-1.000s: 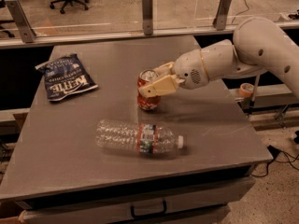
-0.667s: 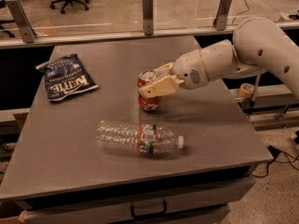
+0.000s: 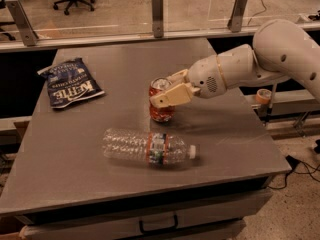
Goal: Move coke can near water bottle
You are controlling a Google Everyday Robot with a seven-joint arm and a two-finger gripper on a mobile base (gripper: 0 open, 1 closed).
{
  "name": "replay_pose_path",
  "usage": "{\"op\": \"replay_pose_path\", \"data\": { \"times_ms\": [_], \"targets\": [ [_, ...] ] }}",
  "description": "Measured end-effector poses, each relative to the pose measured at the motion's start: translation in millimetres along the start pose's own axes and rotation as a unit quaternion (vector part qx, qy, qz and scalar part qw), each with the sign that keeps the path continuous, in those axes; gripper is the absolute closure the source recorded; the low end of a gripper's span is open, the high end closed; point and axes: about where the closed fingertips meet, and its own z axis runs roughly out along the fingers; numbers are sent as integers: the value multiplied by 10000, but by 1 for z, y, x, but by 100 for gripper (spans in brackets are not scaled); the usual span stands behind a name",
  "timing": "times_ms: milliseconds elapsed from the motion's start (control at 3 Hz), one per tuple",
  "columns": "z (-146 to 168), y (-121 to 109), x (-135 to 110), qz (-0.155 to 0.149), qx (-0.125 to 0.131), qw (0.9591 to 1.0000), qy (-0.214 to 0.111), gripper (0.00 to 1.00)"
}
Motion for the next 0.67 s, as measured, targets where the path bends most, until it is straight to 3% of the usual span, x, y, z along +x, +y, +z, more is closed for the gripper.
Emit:
{"op": "replay_pose_path", "data": {
  "times_ms": [667],
  "targets": [
    [-6,30,5,198,-82,9997,76,12]
  ]
}}
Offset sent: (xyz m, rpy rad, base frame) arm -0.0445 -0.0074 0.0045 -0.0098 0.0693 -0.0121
